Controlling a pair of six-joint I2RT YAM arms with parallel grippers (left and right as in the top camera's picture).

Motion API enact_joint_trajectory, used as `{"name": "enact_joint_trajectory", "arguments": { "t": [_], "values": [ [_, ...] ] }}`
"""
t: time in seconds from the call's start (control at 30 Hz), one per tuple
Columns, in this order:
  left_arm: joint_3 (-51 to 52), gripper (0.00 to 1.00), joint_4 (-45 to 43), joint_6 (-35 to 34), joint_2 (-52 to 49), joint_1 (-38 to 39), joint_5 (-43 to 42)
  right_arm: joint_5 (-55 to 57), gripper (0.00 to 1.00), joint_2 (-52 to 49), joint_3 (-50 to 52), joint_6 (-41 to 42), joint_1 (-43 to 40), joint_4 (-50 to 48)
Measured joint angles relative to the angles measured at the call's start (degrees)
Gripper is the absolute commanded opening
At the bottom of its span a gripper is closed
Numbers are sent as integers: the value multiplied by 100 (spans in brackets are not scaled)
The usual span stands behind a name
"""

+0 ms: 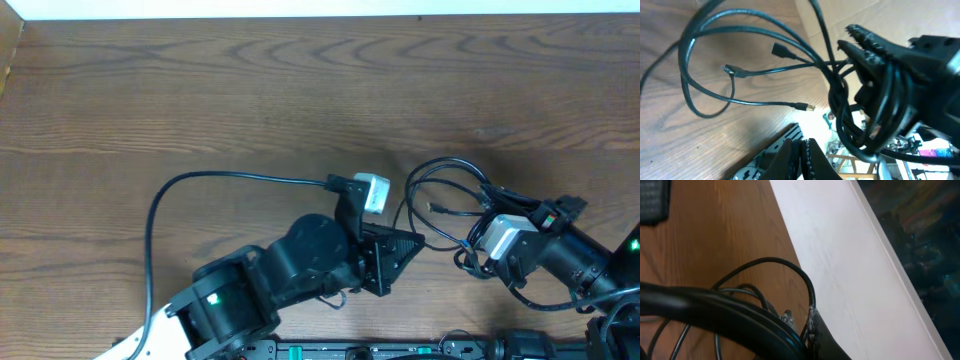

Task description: Untangle cables

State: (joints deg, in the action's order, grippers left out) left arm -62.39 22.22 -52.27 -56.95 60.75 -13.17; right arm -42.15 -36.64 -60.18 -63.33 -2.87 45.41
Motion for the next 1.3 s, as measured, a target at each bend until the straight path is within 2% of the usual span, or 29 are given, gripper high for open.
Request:
{"name": "enact_joint_trajectory", "arguments": {
  "t": [0.07, 0.23, 0.37, 0.53, 0.93, 1.3],
  "values": [
    [0, 40, -4, 4, 33, -2, 4, -33, 1, 0, 0, 81, 0, -48],
    [0, 55, -42, -284, 26, -2, -68, -232, 1, 0, 0, 553, 0, -380],
    [0, 56, -291, -575, 7, -2, -295, -409, 1, 0, 0, 1130, 0, -748],
    [0, 56, -581, -1012, 7, -2, -529, -651, 1, 0, 0, 1464, 0, -848],
    [0, 56, -636, -3077, 4, -2, -719, -1327, 1, 0, 0, 1635, 0, -1110],
    [0, 56, -1215, -3504, 4, 35, -1187, -1832, 1, 0, 0, 1633, 0, -1161]
  ]
}}
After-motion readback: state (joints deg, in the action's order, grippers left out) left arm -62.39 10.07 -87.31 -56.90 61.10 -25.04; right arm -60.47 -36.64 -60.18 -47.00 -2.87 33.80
